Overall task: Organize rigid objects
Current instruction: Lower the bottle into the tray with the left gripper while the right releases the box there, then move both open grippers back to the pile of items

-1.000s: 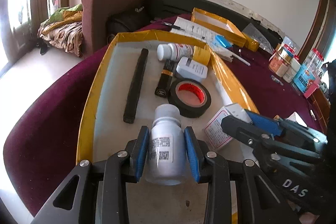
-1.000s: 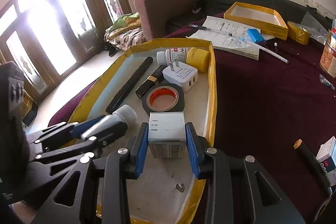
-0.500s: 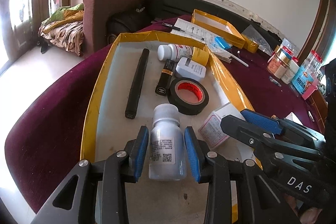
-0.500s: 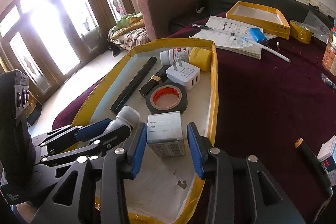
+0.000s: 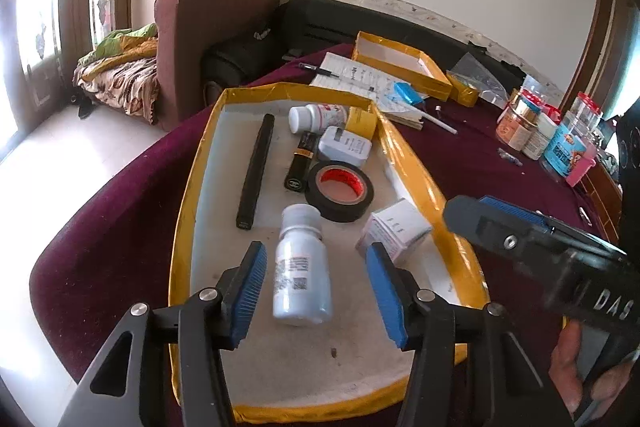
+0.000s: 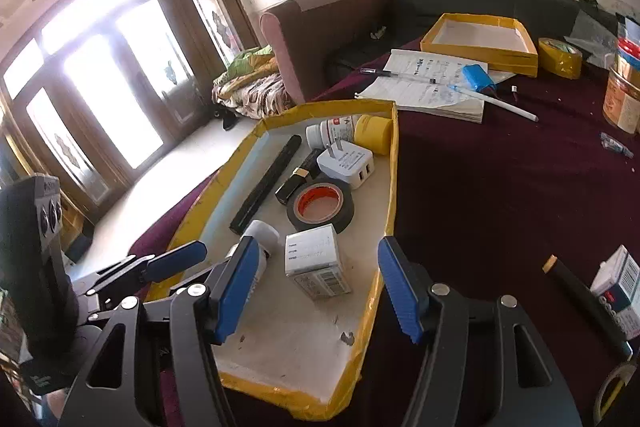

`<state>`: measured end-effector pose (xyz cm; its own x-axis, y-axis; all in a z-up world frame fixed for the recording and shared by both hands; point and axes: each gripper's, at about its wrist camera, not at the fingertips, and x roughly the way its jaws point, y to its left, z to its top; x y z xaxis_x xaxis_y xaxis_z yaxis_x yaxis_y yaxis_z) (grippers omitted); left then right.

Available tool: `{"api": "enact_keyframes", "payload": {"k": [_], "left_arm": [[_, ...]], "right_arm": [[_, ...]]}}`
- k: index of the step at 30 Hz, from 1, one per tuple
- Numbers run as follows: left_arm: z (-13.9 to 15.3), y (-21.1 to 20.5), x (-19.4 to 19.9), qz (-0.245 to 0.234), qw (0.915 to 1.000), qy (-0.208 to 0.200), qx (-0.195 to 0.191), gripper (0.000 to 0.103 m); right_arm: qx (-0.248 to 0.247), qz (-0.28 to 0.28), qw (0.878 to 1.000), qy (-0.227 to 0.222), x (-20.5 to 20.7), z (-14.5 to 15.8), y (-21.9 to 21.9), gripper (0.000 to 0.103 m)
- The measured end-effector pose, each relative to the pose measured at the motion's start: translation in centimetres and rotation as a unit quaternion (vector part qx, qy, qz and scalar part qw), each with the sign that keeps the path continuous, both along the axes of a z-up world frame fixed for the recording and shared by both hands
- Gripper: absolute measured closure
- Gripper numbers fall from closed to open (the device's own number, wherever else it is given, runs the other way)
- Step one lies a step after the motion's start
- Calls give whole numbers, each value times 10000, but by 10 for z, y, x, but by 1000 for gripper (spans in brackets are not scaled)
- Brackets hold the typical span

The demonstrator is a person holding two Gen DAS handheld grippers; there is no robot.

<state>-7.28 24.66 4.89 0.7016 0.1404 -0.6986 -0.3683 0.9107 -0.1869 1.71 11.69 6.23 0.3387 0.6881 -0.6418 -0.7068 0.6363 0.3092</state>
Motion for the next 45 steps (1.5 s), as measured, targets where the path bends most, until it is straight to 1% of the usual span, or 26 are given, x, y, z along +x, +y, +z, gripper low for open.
{"api": "enact_keyframes", "payload": {"k": [4,7,10,19,25,27,29,30,33,35,36,38,41,45], "left_arm": [[7,-12,-4,-138,9999,-59,21,46],[11,-27,-5,-341,9993,-106,57,45],[15,-48,-3,-645,9977,-119,138,45],[11,-100,4,-1315,9909,18,283,44],[4,-124,11,-1601,9864,164,321,44],[1,-132,14,-1685,9849,236,321,43],[0,-137,17,-1686,9845,279,396,34],[0,-140,19,-1688,9843,285,434,32],[2,-143,25,-1691,9840,286,487,30],[7,-147,29,-1753,9833,275,413,30],[9,-150,31,-1785,9827,254,420,30],[15,-159,36,-1845,9811,193,550,30],[17,-168,42,-1948,9787,202,608,30],[14,-179,52,-2091,9753,265,663,30]], "right_arm": [[141,-107,9998,127,-1,7,-20,41],[269,-231,9987,363,1,9,-39,41],[397,-311,9969,598,-1,11,-57,41],[531,-526,9944,743,-5,10,-102,41],[493,-908,9918,751,5,2,-150,41],[441,-1202,9894,688,15,1,-175,41],[361,-1547,9856,583,25,1,-201,41],[302,-1773,9824,501,31,1,-218,41],[-71,-2471,9687,233,42,0,-257,34],[-297,-2815,9591,69,46,-3,-276,30],[-424,-2924,9554,36,48,-6,-283,26],[-571,-3036,9511,63,53,-14,-294,25],[-714,-2985,9514,237,59,-27,-297,25],[-983,-2928,9509,208,62,-36,-292,25]]}}
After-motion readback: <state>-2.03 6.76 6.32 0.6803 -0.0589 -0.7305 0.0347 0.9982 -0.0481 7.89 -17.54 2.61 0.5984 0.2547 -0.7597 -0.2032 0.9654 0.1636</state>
